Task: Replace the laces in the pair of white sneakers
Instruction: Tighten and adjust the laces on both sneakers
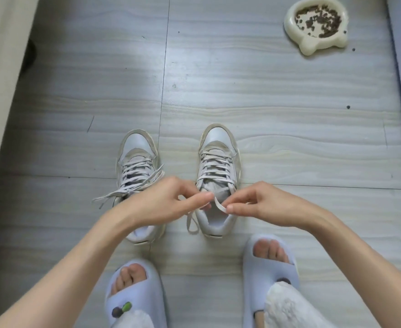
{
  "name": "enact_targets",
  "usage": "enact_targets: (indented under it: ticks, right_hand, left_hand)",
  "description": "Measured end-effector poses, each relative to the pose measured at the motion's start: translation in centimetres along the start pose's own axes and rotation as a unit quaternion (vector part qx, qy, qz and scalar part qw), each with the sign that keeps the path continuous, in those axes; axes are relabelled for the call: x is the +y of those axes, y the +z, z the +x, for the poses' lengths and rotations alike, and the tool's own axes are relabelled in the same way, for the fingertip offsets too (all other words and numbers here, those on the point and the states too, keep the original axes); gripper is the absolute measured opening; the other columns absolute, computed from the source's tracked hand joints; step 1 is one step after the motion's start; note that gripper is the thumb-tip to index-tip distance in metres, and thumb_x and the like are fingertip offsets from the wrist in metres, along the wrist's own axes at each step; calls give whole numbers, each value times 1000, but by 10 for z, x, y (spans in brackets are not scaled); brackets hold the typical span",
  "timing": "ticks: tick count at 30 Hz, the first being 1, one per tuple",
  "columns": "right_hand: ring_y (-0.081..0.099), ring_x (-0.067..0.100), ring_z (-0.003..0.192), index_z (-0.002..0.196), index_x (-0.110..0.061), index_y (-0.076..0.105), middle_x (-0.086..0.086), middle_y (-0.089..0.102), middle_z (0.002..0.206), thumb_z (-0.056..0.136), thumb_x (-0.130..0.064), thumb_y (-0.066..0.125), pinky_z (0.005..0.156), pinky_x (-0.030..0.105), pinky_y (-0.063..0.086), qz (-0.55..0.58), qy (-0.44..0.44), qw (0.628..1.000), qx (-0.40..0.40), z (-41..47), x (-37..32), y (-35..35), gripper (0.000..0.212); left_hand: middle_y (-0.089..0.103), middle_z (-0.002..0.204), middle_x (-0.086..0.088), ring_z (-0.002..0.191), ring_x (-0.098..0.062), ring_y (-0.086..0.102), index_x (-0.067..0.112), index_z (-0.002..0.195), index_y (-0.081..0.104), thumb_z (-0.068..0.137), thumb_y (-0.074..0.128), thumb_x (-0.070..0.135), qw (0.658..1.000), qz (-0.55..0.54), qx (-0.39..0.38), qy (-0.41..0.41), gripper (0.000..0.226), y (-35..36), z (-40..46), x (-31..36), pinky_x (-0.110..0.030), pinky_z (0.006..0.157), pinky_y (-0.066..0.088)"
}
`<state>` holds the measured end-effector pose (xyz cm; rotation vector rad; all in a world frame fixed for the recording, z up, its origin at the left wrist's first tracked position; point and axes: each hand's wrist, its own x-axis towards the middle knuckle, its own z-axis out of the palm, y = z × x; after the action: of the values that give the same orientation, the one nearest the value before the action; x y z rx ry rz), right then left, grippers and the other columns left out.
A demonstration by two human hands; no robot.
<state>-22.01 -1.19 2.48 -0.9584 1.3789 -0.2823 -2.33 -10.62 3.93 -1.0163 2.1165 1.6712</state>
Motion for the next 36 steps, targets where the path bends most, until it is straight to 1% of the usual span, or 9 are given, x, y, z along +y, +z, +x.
enact_targets:
  ticks: [4, 7, 13, 17, 21, 24, 31, 34, 36]
  right_hand:
    - [63, 5, 79, 80, -27, 68, -9, 70, 78, 90, -15, 59, 76, 17, 46, 52, -16, 985, 165, 14, 12, -15, 17]
    - [62, 13, 74, 76, -27, 63, -5, 66, 73, 90, -13, 57, 73, 26, 48, 48, 3, 972, 231, 34, 20, -25, 21]
    - [57, 11, 67, 70, -22, 61, -3, 63, 68, 83, -17, 67, 76, 37, 51, 34, 24, 974, 223, 52, 27, -11, 15]
    - [51, 5, 57, 76, -23, 59, -3, 57, 64, 80, -15, 72, 65, 30, 49, 73, -4, 969, 235, 45, 34, 7, 16]
    - [52, 6, 64, 80, -22, 61, -4, 57, 70, 78, -16, 73, 65, 12, 38, -28, -30, 959, 281, 42, 31, 13, 13]
    - [58, 14, 73, 82, -19, 68, -3, 63, 76, 80, -13, 68, 74, 18, 44, -30, -31, 948, 316, 38, 28, 16, 6]
    - [58, 15, 76, 75, -21, 63, -8, 61, 71, 83, -11, 64, 77, 29, 47, -24, 2, 953, 301, 40, 29, 18, 13]
    - [51, 14, 83, 78, -19, 57, -2, 57, 83, 88, -11, 55, 74, 22, 35, -82, 3, 960, 268, 43, 28, 20, 13]
    - [45, 13, 84, 81, -16, 53, -2, 50, 86, 90, -9, 50, 70, 18, 28, -139, -22, 958, 249, 42, 29, 20, 12]
  left_hand:
    - [68, 88, 12, 83, -1, 61, 21, 96, 71, 92, 54, 33, 989, 63, 135, -11, 21, -7, 26, -14, -19, 78, 45]
    - [63, 79, 12, 79, -10, 60, 17, 101, 68, 91, 56, 16, 979, 50, 193, -36, 15, -5, 54, -25, -17, 72, 42]
    - [61, 74, 4, 76, -21, 62, 19, 85, 58, 83, 67, 22, 979, -19, 199, -43, 10, 15, 67, -34, -37, 72, 53]
    - [63, 81, -2, 66, -20, 64, 12, 90, 58, 85, 66, 21, 979, -46, 193, -50, 13, 21, 53, -34, -34, 52, 56]
    - [61, 73, -4, 48, -1, 57, 8, 88, 64, 88, 62, 15, 965, -123, 212, -93, 7, 25, 49, -33, -15, 45, 46]
    - [59, 70, -3, 51, 1, 57, 10, 86, 64, 90, 59, 9, 952, -189, 211, -112, 6, 24, 44, -37, -12, 46, 45]
    - [57, 64, 3, 52, -6, 47, 16, 76, 60, 83, 67, 15, 973, -130, 169, -89, 11, 29, 49, -39, -20, 54, 42]
    - [59, 64, 4, 58, -9, 50, 19, 71, 57, 87, 61, 17, 977, -102, 149, -113, 17, 28, 51, -37, -24, 64, 40]
    - [59, 72, 2, 70, -13, 52, 18, 75, 56, 89, 57, 18, 983, -6, 154, -99, 15, 28, 52, -33, -24, 68, 37]
